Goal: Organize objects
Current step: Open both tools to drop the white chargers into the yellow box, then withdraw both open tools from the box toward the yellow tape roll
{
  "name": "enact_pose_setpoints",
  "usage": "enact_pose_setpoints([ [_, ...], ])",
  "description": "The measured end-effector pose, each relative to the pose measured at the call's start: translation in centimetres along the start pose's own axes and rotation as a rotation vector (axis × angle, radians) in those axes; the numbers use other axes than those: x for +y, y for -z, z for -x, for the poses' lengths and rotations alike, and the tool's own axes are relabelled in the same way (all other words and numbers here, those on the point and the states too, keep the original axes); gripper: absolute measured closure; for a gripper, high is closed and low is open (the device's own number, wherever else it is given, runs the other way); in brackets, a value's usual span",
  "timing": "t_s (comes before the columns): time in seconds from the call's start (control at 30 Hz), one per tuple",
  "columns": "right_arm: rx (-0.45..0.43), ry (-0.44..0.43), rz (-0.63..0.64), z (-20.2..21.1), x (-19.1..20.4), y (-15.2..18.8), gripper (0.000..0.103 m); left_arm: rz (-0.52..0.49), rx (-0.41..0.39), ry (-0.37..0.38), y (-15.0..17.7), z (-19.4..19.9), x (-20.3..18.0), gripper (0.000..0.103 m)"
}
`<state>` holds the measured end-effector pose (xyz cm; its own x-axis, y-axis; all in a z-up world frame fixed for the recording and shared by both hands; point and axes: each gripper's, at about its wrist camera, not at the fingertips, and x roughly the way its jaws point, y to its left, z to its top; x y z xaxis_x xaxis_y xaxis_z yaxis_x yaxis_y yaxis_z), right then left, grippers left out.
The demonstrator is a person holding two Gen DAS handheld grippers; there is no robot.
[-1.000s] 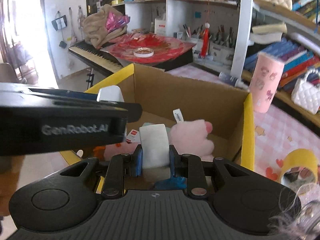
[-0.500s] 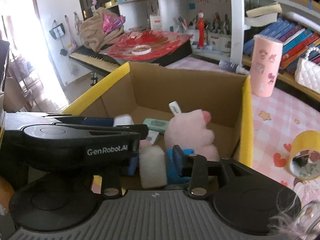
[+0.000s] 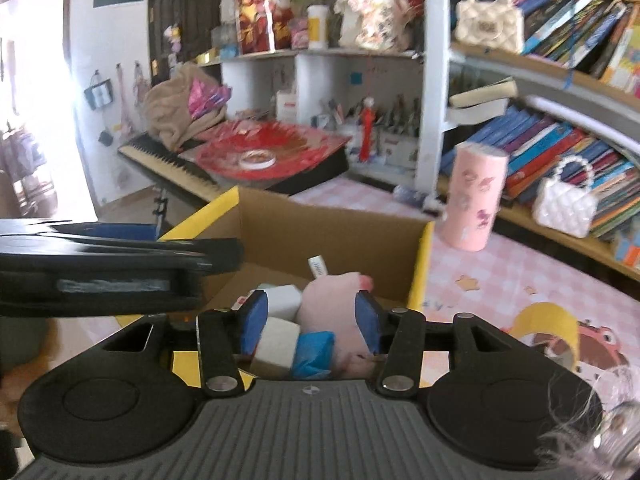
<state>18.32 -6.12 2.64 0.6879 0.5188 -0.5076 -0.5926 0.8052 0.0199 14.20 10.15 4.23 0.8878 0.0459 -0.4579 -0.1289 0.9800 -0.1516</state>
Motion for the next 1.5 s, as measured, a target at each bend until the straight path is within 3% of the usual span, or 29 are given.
enact_pose_setpoints([
  [0.23, -0.008, 0.089, -0.043, 2.7, 0.9, 1.6, 0.053, 0.026, -0.028, -0.038, 1.9, 3.8, 1.0, 0.018],
  [0.37, 0.012, 0.136, -0.050, 3.9, 2.4, 3.3, 0.052, 0.015, 0.011, -0.053, 3.7, 5.0, 1.4, 0.018],
  [0.63, 0.055, 0.240, -0.025, 6.4, 4.9, 6.6, 0.035, -0.026, 0.089, -0.041, 7.0, 7.6, 1.2, 0.013],
  [0.97, 0.082, 0.347, -0.094, 9.8, 6.2, 9.9, 0.025, -0.087, 0.146, 0.018, 9.6, 10.3, 0.6, 0.012],
  [1.5, 0.094, 0.507, -0.217, 15.0, 5.1, 13.7, 0.021, -0.189, 0.201, 0.171, 11.3, 10.7, -3.3, 0.012],
])
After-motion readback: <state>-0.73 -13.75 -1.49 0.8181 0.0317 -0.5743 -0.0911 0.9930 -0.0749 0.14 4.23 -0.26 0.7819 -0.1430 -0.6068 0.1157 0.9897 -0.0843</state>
